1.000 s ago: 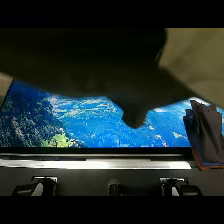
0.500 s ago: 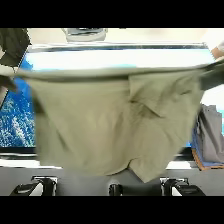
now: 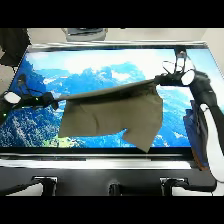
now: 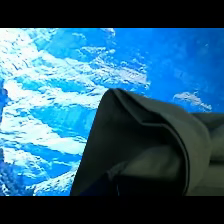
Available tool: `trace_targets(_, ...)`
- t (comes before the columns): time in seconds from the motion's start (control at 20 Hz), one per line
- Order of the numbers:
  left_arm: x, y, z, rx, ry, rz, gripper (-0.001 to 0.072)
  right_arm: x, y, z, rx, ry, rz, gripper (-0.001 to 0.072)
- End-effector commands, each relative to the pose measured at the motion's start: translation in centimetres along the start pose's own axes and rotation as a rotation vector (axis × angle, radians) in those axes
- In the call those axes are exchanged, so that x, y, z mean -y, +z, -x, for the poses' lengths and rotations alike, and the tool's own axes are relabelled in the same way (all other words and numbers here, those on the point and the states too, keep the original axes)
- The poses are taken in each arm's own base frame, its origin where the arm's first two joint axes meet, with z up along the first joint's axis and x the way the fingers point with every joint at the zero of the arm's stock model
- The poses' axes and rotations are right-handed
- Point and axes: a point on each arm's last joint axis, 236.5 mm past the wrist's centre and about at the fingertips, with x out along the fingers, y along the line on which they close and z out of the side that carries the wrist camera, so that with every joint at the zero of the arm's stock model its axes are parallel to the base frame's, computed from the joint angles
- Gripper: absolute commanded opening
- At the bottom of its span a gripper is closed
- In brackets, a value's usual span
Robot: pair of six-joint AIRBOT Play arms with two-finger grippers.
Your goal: Fold the shirts.
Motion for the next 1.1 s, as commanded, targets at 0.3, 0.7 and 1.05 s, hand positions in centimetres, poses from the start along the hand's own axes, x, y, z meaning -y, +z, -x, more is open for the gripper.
trace_targets(0.3, -3.8, -1.5, 3.6, -0.282, -0.031, 0.034, 0.0523, 4.5, -1.6, 4.2, -0.154, 0.017, 0.033, 0.0506)
trace_targets(0.7, -7.7, -17.9, 3.4, -0.686, -0.087, 0.133, 0.0451, 11.0, -14.1, 10.8, -0.626, 0.085, 0.065, 0.0504)
trace_targets(1.05, -6.9, -18.5, 0.2, -0.593, -0.092, 0.168, 0.0449, 10.6, -14.5, 10.6, -0.633, 0.103, 0.071, 0.05)
